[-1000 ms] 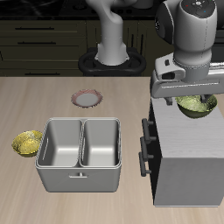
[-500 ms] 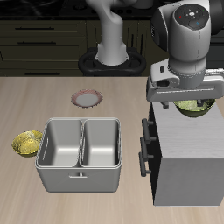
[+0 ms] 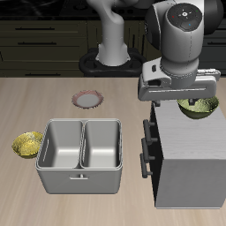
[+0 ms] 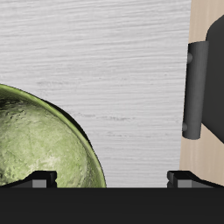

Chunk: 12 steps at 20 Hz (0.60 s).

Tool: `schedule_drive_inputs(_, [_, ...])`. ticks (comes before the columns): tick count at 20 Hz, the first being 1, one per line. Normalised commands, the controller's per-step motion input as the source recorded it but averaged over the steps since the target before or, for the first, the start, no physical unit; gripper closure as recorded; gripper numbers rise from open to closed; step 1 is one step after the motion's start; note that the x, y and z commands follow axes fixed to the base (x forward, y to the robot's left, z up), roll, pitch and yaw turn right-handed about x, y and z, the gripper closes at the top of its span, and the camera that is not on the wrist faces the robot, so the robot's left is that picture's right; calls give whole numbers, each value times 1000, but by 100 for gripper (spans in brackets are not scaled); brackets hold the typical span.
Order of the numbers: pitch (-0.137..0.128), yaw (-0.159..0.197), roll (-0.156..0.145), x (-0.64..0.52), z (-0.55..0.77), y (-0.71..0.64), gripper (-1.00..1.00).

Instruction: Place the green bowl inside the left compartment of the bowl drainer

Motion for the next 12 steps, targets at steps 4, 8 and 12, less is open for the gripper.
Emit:
schedule_drive_inputs(4, [-14, 9, 63, -42, -22, -22, -100])
schedule_drive_inputs(8, [-27, 15, -19, -49, -24, -95, 100])
schedule_drive_inputs(12, [-2, -2, 18, -25, -55, -35, 100])
